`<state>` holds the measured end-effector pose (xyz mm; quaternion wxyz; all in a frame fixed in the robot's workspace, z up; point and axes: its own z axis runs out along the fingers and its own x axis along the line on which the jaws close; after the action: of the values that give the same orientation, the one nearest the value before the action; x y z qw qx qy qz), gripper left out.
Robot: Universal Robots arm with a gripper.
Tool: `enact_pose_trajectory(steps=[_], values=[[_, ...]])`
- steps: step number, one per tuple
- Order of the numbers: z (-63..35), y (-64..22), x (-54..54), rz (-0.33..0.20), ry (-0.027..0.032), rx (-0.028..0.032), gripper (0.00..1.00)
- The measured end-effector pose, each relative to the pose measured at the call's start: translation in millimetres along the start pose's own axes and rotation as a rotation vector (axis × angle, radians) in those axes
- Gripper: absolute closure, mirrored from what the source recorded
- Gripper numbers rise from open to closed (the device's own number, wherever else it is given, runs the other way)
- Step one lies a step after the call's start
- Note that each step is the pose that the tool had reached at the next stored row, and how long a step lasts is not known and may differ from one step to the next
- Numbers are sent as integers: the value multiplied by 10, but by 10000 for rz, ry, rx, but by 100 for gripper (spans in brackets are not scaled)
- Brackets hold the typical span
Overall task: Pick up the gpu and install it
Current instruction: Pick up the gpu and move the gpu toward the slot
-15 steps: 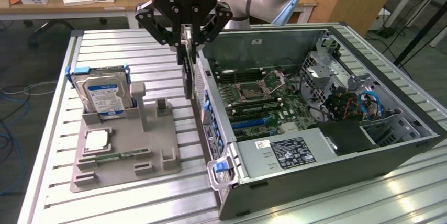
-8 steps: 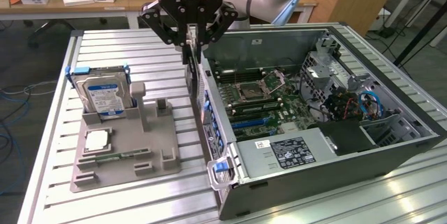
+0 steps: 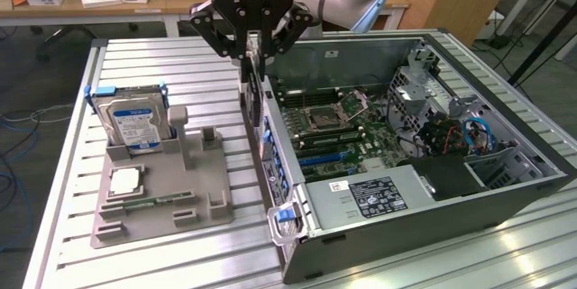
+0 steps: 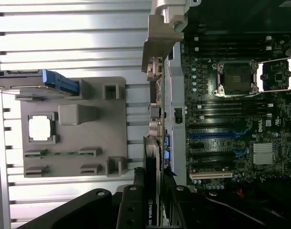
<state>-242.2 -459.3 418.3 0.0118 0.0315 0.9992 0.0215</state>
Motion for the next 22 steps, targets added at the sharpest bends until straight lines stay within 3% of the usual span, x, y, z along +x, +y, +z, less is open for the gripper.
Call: enact_pose_trajectory(steps=[22], values=[[5, 12, -185, -26, 1, -1, 74]])
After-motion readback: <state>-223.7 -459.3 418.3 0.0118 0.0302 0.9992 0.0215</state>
